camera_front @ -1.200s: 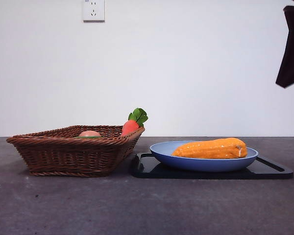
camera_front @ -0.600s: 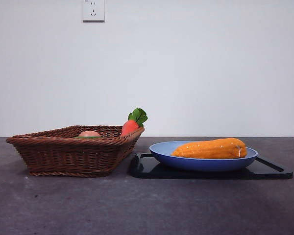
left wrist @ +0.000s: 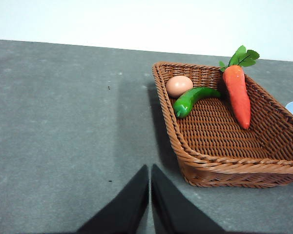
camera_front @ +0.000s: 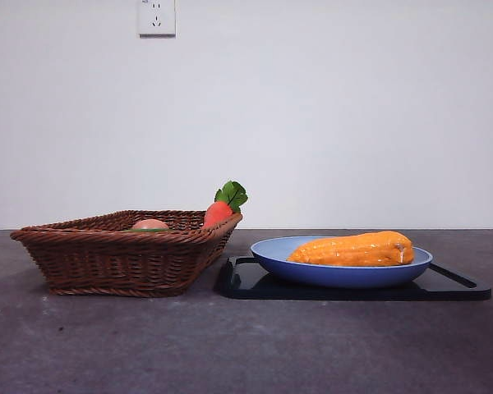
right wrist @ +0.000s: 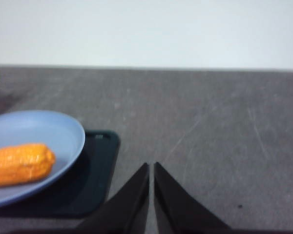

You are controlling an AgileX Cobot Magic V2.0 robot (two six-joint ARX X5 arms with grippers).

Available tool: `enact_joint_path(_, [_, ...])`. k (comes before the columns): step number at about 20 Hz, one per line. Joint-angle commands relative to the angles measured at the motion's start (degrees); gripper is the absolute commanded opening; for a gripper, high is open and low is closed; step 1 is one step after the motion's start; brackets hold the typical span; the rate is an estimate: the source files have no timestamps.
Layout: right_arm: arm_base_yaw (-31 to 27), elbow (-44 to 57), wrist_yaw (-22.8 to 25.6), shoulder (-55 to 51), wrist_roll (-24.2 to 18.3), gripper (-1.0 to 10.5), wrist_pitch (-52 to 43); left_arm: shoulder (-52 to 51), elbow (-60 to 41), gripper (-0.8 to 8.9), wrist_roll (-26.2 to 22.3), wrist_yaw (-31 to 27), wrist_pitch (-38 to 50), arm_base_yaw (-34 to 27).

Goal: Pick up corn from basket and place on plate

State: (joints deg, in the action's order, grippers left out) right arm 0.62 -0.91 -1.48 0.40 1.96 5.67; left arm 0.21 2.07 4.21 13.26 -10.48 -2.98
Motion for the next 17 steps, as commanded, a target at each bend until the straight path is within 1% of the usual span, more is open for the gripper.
enact_joint_path(1, [-0.07,0.35,0.07,-0.20,0.76,0.0,0.00,-0.04,-1.07,0.08,0.39,0.00,-1.55,-0.15])
enact_joint_path(10, [-0.04,0.35,0.07,-0.20,0.61,0.0,3.80,-0.04,-1.07,0.08,0.39,0.00,-1.53,-0.15])
enact_joint_path(17, [-0.04,0.33,0.07,-0.20,0.61,0.0,3.37,-0.04,-1.07,0.08,0.39,0.00,-1.55,-0.17])
